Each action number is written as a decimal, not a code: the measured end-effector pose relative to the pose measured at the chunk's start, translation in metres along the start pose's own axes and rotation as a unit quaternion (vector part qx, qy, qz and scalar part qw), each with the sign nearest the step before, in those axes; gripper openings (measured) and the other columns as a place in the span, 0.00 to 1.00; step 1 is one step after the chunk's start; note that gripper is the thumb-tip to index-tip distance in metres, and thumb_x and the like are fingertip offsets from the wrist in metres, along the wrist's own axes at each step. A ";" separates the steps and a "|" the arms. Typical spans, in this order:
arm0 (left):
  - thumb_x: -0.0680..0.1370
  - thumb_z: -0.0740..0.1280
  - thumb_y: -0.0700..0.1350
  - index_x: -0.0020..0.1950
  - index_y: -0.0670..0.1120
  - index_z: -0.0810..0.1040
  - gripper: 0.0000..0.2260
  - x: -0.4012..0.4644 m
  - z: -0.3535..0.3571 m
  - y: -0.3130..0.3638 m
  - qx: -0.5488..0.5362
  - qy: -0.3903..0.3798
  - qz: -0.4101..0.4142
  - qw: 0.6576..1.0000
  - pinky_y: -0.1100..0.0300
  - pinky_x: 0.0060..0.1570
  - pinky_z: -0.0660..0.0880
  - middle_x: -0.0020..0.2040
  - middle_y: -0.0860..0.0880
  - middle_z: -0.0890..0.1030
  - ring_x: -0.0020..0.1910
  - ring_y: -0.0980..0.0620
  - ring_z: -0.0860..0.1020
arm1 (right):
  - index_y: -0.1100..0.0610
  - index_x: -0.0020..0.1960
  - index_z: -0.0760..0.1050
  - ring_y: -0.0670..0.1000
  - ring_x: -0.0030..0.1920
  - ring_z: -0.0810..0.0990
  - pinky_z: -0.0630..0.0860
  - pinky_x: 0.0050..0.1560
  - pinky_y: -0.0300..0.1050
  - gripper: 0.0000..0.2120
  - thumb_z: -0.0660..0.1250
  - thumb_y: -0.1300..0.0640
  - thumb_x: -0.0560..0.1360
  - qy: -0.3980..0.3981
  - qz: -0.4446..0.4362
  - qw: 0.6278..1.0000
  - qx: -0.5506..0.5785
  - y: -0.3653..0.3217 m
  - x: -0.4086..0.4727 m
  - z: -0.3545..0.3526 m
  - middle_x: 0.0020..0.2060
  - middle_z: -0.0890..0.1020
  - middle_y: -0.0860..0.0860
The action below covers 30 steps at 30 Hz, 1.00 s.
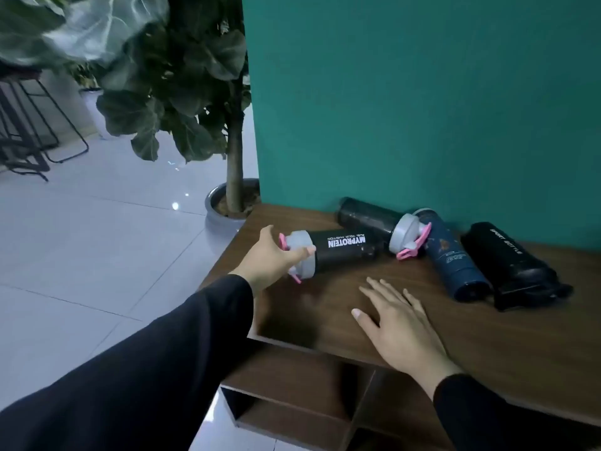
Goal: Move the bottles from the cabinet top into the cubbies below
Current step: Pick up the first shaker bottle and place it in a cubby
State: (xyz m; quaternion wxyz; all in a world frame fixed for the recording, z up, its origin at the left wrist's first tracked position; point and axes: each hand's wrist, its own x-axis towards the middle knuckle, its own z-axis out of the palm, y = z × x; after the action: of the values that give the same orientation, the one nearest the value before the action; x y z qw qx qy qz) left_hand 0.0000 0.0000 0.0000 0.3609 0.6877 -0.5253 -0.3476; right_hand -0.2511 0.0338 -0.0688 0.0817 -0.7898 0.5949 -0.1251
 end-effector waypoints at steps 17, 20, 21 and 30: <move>0.67 0.82 0.53 0.75 0.62 0.60 0.43 -0.051 -0.031 -0.009 0.057 -0.012 0.202 0.978 0.71 0.53 0.71 0.61 0.64 0.69 0.59 0.60 0.74 | 0.49 0.75 0.65 0.46 0.75 0.64 0.63 0.75 0.50 0.34 0.67 0.39 0.73 0.160 -0.042 0.963 0.214 -0.019 -0.015 -0.028 0.73 0.66 0.44; 0.67 0.82 0.50 0.76 0.58 0.62 0.44 -0.091 -0.066 0.005 0.157 -0.083 0.274 0.945 0.73 0.60 0.69 0.62 0.74 0.65 0.58 0.74 0.70 | 0.40 0.79 0.54 0.37 0.76 0.57 0.56 0.75 0.42 0.44 0.73 0.39 0.70 0.006 -0.096 0.964 0.248 -0.055 -0.023 -0.062 0.76 0.61 0.35; 0.66 0.83 0.49 0.76 0.56 0.63 0.44 -0.103 -0.075 0.009 0.188 -0.103 0.305 0.928 0.76 0.59 0.68 0.63 0.70 0.67 0.58 0.76 0.70 | 0.38 0.78 0.52 0.35 0.75 0.59 0.58 0.74 0.40 0.46 0.74 0.39 0.68 -0.044 -0.114 0.963 0.239 -0.068 -0.028 -0.072 0.75 0.62 0.33; 0.67 0.78 0.56 0.80 0.54 0.57 0.47 -0.176 -0.111 -0.026 0.386 -0.128 0.501 0.764 0.54 0.74 0.66 0.78 0.52 0.68 0.79 0.53 0.64 | 0.35 0.69 0.63 0.35 0.66 0.71 0.71 0.64 0.37 0.44 0.80 0.43 0.58 -0.085 -0.097 0.920 0.369 -0.145 -0.120 -0.026 0.64 0.74 0.34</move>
State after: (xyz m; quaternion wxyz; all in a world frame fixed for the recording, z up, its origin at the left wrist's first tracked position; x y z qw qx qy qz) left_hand 0.0704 0.1911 0.0505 0.1175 0.3569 -0.9262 0.0302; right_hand -0.1566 0.1895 -0.0157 0.4053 -0.7650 0.4181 -0.2750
